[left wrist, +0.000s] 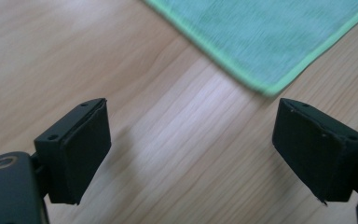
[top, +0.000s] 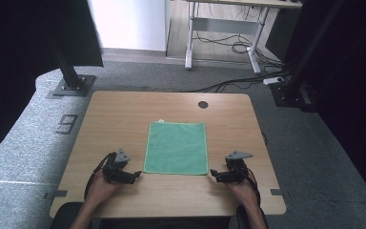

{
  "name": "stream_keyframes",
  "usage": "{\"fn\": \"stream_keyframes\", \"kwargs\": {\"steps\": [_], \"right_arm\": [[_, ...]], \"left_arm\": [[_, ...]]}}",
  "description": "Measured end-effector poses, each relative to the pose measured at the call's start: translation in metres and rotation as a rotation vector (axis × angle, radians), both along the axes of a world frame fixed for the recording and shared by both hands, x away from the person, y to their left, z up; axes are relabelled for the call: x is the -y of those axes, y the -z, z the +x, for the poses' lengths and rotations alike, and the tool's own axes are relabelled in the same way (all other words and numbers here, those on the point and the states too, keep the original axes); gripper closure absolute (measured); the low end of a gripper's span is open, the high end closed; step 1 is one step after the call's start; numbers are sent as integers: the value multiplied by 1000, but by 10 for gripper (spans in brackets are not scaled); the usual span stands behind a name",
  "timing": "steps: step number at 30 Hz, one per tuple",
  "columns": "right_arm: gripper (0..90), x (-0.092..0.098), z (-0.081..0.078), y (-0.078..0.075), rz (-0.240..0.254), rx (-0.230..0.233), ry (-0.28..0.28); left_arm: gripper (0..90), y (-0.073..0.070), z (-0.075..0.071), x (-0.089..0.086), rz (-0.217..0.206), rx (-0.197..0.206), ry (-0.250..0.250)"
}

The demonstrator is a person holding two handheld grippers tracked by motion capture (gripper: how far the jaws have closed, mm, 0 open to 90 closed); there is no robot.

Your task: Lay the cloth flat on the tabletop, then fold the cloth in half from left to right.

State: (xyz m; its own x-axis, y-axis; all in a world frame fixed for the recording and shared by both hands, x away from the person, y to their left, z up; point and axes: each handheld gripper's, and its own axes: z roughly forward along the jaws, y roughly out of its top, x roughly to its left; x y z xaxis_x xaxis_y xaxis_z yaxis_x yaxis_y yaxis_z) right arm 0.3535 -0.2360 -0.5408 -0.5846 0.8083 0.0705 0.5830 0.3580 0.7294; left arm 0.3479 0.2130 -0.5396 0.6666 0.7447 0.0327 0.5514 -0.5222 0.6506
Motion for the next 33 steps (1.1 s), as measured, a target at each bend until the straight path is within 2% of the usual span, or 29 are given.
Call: {"fn": "stream_keyframes", "kwargs": {"steps": [2, 4, 8, 10, 14, 26, 33], "right_arm": [[91, 1, 2, 4, 3, -5, 0], [57, 2, 3, 7, 10, -7, -7], [0, 2, 5, 14, -10, -8, -17], [0, 1, 5, 14, -18, -1, -21], [0, -3, 4, 16, -63, 21, -42], [0, -3, 4, 16, -63, 21, -48], [0, -3, 4, 16, -62, 20, -45]], "left_arm": [[104, 2, 2, -4, 4, -13, -15], [78, 5, 5, -7, -24, -30, -22], [40, 8, 6, -7, -34, -19, -20], [0, 9, 6, -6, -35, -20, -13], [0, 9, 6, -6, -34, -21, -10], [0, 9, 8, -5, -37, -19, -6], [0, 9, 9, -2, -36, -21, -25]]}}
